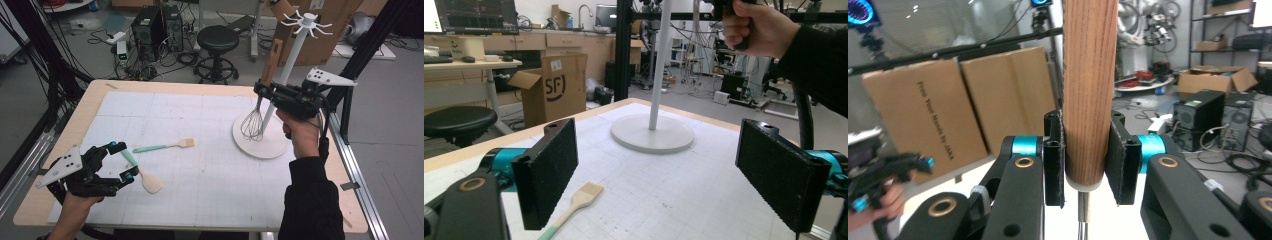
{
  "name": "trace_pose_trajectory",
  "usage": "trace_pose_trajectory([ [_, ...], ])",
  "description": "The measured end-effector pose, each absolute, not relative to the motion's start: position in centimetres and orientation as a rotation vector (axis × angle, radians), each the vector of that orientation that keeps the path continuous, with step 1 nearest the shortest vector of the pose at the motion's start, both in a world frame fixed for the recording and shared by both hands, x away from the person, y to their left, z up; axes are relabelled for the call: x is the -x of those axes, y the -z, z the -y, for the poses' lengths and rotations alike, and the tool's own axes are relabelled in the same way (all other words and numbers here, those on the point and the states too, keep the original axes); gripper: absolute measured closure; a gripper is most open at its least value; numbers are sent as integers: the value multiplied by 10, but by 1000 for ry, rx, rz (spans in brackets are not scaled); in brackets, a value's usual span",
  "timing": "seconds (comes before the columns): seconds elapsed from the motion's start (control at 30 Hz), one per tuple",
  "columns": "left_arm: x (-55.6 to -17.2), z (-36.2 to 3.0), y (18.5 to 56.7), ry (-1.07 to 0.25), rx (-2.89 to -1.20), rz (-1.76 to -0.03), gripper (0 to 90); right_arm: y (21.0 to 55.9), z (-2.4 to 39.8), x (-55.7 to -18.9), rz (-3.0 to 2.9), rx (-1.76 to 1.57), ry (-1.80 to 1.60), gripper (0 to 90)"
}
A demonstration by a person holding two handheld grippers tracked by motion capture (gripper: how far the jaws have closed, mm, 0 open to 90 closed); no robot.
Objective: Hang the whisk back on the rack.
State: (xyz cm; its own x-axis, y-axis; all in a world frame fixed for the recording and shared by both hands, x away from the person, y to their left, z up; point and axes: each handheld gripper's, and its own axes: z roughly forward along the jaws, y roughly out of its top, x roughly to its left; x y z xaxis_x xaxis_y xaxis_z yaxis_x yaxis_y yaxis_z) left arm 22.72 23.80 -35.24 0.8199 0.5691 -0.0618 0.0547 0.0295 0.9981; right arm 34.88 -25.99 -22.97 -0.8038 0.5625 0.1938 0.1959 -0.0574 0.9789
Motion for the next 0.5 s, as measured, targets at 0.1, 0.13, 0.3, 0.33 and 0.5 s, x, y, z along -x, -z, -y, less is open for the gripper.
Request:
trace_pose_trajectory([
  [0.1, -228, -236, 353, -422, -1508, -522, 177, 223, 264, -355, -1924, -842, -1942, 727],
  [0.13, -228, -236, 353, -422, -1512, -523, 177, 221, 266, -356, -1913, -847, -1947, 727],
  [0.3, -228, -235, 353, -417, -1512, -517, 177, 218, 272, -361, -1886, -881, -1945, 727],
  [0.33, -228, -235, 353, -417, -1513, -515, 177, 219, 274, -362, -1885, -893, -1942, 727],
  [0.5, -228, -236, 353, -414, -1511, -517, 177, 221, 281, -365, -1856, -931, -1946, 727],
])
